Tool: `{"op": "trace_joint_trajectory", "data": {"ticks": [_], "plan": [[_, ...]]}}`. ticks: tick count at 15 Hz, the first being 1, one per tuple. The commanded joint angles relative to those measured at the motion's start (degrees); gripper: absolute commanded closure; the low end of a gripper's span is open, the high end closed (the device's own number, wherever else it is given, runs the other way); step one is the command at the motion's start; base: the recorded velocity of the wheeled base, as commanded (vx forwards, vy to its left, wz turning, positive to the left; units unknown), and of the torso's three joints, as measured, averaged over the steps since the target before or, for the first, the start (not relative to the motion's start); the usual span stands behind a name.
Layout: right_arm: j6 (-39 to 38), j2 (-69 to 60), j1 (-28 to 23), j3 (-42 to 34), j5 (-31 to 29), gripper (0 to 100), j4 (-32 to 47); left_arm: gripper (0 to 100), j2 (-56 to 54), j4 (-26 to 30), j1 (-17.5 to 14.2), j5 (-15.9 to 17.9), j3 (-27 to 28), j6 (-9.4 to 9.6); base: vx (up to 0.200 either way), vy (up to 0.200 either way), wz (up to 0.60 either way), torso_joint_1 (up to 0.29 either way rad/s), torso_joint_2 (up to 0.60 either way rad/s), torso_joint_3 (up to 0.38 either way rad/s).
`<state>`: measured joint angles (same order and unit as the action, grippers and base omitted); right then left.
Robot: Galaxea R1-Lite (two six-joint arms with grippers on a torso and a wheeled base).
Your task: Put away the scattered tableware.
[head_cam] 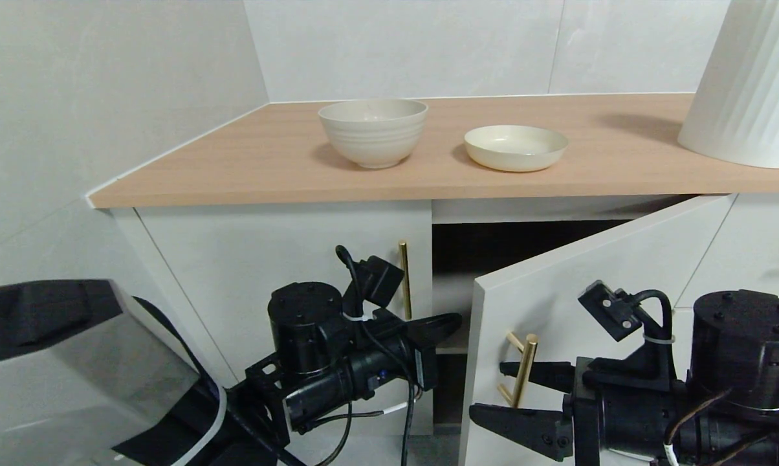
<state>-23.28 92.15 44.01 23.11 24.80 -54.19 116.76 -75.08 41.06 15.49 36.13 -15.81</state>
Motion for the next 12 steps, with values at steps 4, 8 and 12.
{"op": "trace_joint_trajectory", "data": {"ticks": [4,8,12], "plan": [[0.08,0.14,0.03,-0.44,-0.19,0,0.05,100,-0.48,-0.50,2.89,0.06,0.25,0.17,0.000,0.000,0.00,0.000,0.00,0.000],[1.58,0.14,-0.06,-0.79,-0.36,0,0.13,100,0.92,-0.94,4.29,0.33,0.52,0.17,0.000,0.000,0.00,0.000,0.00,0.000],[1.75,-1.53,-2.79,-1.23,-2.12,0,0.13,100,1.89,-1.73,4.65,0.41,0.69,0.08,0.000,0.000,0.00,0.000,0.00,0.000]]}}
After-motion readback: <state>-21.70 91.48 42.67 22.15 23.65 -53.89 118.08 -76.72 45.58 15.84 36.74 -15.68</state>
